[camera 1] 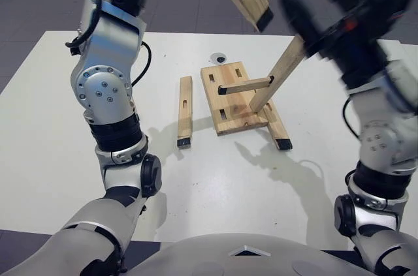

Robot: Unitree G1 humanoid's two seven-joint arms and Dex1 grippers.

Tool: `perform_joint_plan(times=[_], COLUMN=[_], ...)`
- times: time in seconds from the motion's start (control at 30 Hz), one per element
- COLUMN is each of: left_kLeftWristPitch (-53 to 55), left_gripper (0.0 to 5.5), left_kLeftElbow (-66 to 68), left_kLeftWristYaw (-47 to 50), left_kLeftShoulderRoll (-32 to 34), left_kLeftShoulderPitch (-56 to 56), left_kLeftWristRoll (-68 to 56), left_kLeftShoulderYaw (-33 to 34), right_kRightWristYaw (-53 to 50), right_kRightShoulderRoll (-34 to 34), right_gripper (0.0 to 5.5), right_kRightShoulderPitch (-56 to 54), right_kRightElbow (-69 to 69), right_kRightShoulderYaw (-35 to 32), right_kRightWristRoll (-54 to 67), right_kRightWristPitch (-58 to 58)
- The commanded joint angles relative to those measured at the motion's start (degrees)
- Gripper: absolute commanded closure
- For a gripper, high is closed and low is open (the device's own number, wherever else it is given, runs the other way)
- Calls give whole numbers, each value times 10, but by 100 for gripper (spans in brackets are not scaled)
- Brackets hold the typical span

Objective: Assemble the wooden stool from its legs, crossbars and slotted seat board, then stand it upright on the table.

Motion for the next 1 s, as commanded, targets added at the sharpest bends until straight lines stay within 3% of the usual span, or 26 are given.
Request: perform_joint_plan(times=[0.03,0.1,0.2,0.33,0.47,0.83,1.0], left_kLeftWristPitch=[-70,-60,-24,6,33,60,54], left_gripper=[445,445,445,445,445,445,445], left_kLeftElbow=[-7,-19,-63,-166,-210,-273,-283], left_kLeftWristYaw=[68,87,93,171,194,223,240], left_kLeftShoulderRoll=[19,44,69,21,-7,-41,-59], left_kLeftShoulderPitch=[16,60,158,288,362,428,417], left_kLeftWristRoll=[23,48,104,92,115,111,123], left_kLeftShoulderYaw=[89,103,72,76,14,-54,-78], right_kRightWristYaw=[-194,-231,-207,-199,-200,-177,-174], right_kRightShoulderRoll=[-20,-81,-95,-60,-14,59,71], right_gripper=[112,86,38,10,10,10,10], right_kRightShoulderPitch=[-65,-21,49,108,119,125,142], right_kRightElbow=[151,212,224,241,272,190,153], right_kRightShoulderYaw=[-141,-64,15,53,79,164,168], right_kRightWristRoll=[-28,-191,-275,-310,-322,-351,-355], right_kRightWristPitch=[24,0,-34,-63,-88,-60,-31])
